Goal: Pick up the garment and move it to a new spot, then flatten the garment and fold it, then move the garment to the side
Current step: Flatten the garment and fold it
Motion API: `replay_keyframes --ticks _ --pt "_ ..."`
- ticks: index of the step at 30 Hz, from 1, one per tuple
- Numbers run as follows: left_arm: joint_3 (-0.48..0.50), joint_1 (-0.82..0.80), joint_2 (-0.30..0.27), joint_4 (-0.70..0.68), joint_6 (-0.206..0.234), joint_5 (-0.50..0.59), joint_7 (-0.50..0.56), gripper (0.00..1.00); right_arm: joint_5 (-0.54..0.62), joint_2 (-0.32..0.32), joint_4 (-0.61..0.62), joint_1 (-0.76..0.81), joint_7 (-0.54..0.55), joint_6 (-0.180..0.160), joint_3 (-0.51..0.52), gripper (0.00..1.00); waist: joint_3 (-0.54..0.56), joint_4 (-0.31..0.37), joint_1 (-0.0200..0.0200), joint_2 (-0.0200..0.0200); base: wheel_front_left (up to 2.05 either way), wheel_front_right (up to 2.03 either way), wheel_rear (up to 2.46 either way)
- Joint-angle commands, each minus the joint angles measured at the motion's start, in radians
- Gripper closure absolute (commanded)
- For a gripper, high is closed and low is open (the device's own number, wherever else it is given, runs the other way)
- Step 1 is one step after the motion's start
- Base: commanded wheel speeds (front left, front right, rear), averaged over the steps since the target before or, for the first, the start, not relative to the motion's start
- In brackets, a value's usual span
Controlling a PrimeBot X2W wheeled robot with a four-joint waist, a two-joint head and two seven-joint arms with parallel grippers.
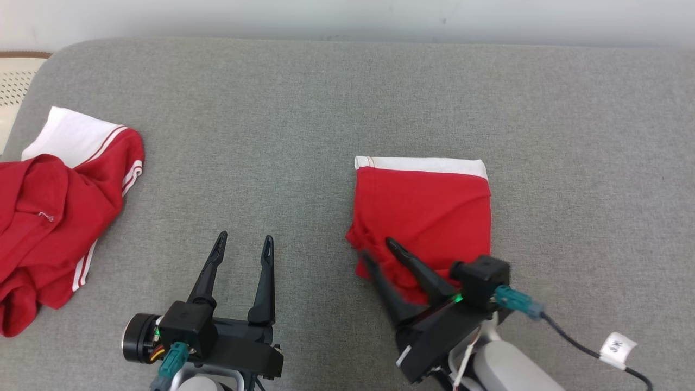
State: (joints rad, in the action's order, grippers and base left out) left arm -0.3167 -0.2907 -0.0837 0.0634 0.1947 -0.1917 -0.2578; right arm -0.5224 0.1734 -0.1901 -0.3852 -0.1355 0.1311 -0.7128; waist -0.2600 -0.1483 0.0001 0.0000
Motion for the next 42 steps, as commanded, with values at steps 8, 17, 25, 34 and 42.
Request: replay_keyframes --ticks 8,17,25,34,42 --pt "0.0 -0.007 -0.001 0.002 -0.007 -0.001 -0.007 0.0 -0.068 -0.002 0.001 -0.041 -0.022 -0.001 -0.123 0.0 -0.012 0.01 -0.0001 0.0 0.0 0.0 0.0" --pt "0.01 0.003 -0.011 0.0 0.0 0.006 -0.007 0.0 -0.098 0.059 0.143 -0.02 -0.111 -0.001 0.0 0.0 0.004 0.029 -0.0001 0.0 0.0 0.0 0.0" --pt "0.03 0.011 -0.036 -0.011 0.008 0.007 -0.007 0.0 0.031 0.087 0.243 0.098 -0.121 -0.001 0.349 0.0 0.03 0.056 -0.0001 0.0 0.0 0.0 0.0" --pt "0.039 0.029 -0.061 -0.031 0.016 0.007 -0.002 0.0 0.182 0.119 0.288 0.22 -0.049 -0.001 0.529 0.0 0.066 0.073 -0.0001 0.0 0.0 0.0 0.0" --pt "0.034 0.054 -0.075 -0.047 0.025 0.008 0.013 0.0 0.229 0.129 0.323 0.316 0.002 -0.001 0.586 0.0 0.102 0.081 -0.0001 0.0 0.0 0.0 0.0"
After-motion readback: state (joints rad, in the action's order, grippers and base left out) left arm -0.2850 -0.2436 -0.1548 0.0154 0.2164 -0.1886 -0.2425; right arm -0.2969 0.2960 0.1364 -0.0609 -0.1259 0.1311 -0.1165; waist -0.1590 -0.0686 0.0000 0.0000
